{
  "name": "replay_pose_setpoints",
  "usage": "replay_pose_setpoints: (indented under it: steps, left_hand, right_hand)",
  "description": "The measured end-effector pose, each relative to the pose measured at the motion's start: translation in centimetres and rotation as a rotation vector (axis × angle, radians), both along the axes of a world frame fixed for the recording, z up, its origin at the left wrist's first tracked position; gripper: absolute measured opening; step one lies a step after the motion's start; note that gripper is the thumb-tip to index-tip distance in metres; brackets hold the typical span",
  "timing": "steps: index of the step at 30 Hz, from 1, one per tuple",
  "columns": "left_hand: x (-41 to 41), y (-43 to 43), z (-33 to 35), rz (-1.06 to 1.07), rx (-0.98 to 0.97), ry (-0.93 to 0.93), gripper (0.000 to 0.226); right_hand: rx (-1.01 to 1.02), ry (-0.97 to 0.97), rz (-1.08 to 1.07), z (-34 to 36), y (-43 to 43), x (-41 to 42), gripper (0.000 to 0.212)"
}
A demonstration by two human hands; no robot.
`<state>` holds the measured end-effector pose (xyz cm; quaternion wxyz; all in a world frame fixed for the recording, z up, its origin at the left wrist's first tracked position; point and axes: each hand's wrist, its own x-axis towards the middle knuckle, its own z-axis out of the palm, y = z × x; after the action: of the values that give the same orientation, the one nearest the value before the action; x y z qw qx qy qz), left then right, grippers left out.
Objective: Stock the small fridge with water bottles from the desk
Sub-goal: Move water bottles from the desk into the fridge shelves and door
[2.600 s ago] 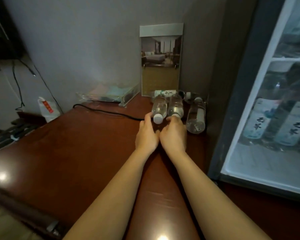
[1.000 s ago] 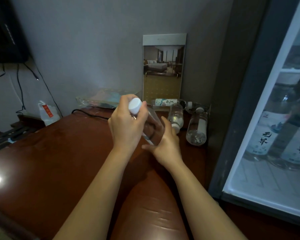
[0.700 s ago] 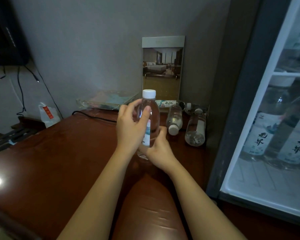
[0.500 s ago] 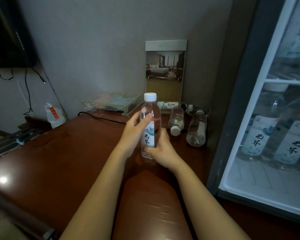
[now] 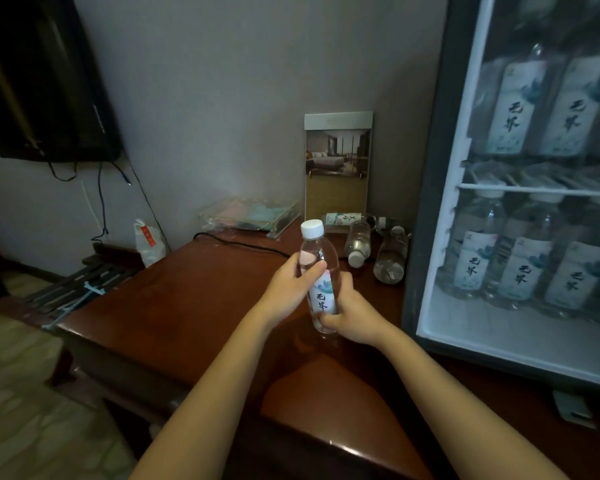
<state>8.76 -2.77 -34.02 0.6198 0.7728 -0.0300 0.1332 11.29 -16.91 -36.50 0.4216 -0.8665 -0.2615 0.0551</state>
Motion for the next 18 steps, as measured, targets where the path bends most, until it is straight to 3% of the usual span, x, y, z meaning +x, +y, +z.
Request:
replay_pose_setpoints:
  steps: [5, 12, 18]
  left_hand:
    - [-4.7, -2.0, -0.2, -0.034, -0.027, 0.010, 0.022]
    - [-10.4, -6.0, -0.2, -0.140, -0.080, 0.062, 0.016]
    - [-12.8, -10.2, -0.9, -0.268, -0.002, 0.120, 0.026]
  right_hand:
    - [0.021, -0.006, 0.036, 0.4, -2.4, -5.0, 0.063]
    - [0.107, 0.026, -0.007, 0.5, -7.6, -11.5, 0.077]
    - [0.145, 0.038, -0.084, 0.4, -13.3, -15.0, 0.078]
